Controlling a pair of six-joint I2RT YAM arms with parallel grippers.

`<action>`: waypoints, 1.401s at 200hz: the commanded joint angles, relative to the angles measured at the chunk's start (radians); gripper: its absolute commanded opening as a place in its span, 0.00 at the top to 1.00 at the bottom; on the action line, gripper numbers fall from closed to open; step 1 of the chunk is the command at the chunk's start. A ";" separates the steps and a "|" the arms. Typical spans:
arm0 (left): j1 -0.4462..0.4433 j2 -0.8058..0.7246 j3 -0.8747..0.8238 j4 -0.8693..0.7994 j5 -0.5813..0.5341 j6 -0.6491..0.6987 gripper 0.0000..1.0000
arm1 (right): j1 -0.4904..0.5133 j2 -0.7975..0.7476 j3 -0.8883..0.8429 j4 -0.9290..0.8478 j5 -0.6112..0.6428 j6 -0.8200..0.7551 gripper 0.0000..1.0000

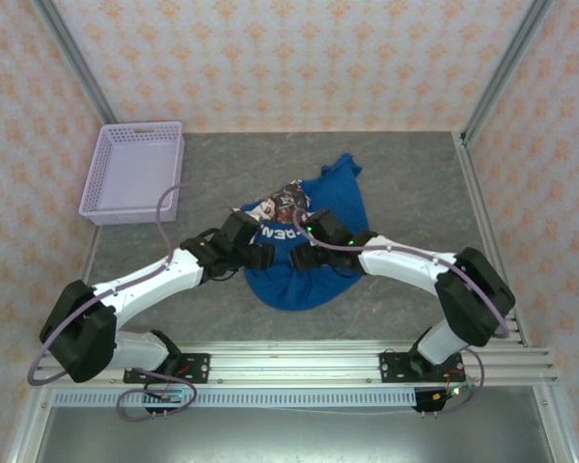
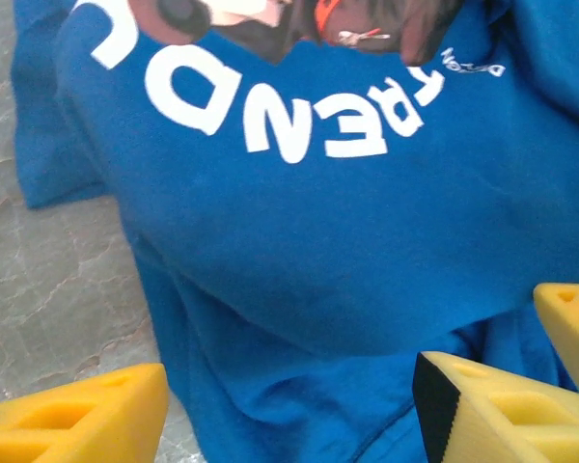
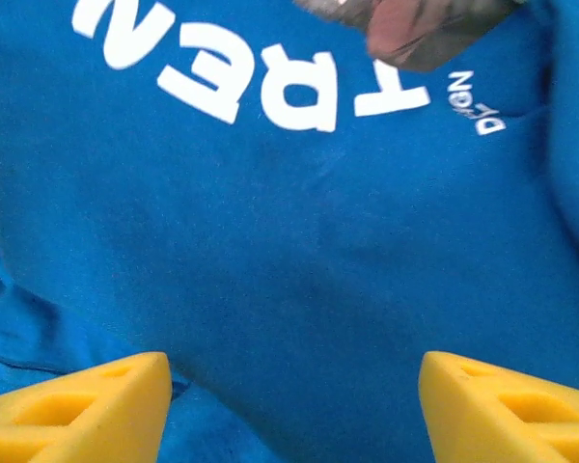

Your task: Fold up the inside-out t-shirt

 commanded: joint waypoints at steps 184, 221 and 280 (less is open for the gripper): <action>-0.051 0.187 0.229 -0.111 -0.076 0.045 0.28 | -0.299 0.161 0.289 -0.058 -0.270 0.138 1.00; -0.060 0.295 0.260 -0.006 0.059 0.043 0.31 | -0.300 0.190 0.286 -0.081 -0.276 0.112 1.00; -0.069 0.512 0.381 0.026 0.062 0.075 0.51 | -0.300 0.175 0.274 -0.098 -0.259 0.071 1.00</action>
